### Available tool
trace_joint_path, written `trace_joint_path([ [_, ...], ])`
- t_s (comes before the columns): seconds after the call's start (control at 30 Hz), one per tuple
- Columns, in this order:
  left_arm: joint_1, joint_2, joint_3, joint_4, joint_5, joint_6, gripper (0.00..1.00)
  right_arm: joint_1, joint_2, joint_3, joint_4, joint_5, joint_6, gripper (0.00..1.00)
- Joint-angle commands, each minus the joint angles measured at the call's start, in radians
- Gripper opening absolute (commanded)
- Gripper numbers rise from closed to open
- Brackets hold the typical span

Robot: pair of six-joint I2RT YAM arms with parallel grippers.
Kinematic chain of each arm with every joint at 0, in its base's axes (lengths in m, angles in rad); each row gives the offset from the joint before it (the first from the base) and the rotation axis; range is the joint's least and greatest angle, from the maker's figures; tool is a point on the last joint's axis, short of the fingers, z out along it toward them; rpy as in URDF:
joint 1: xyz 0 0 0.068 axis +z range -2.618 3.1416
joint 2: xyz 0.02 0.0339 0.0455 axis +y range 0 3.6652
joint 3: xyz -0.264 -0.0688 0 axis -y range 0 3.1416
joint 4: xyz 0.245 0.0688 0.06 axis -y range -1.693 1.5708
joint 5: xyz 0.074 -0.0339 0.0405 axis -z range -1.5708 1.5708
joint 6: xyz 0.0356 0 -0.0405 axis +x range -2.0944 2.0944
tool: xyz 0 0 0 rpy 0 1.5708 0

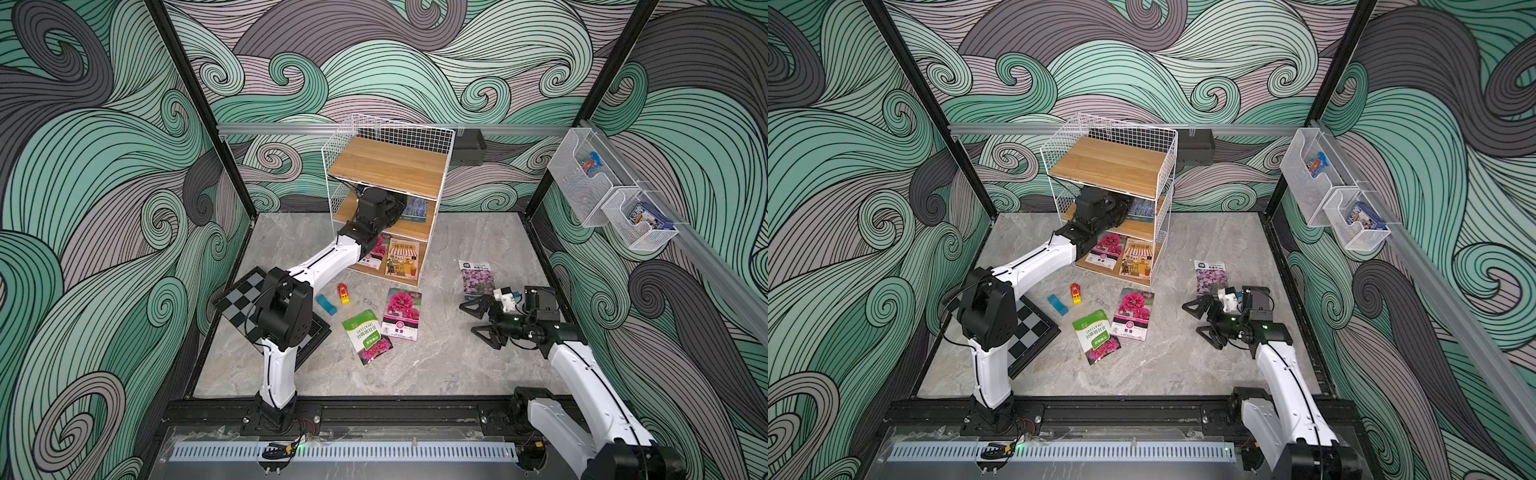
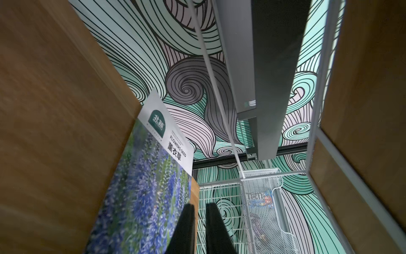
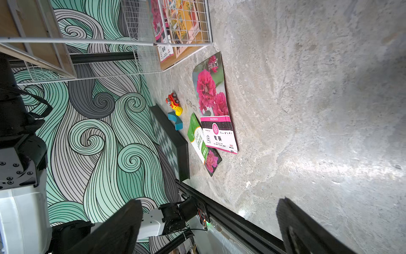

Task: Take the seed bag off the shelf
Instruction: Pick up the seed packet from the shelf.

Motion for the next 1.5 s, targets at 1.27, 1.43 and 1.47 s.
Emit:
trace_joint_path([
  [1.27,0.032,0.063,0.091,-0.200,-0.020,-0.035,0.41,-0.004,0.043,0.011,0.001,0.013,-0.023,0.99],
  [1.43,0.035,0.038,0.084,-0.290,-0.003,-0.012,0.41,-0.003,0.039,0.010,0.004,0.015,-0.018,0.99],
  [1.47,0.035,0.034,0.089,-0.312,0.006,-0.007,0.41,-0.004,0.038,0.010,0.004,0.015,-0.017,0.99],
])
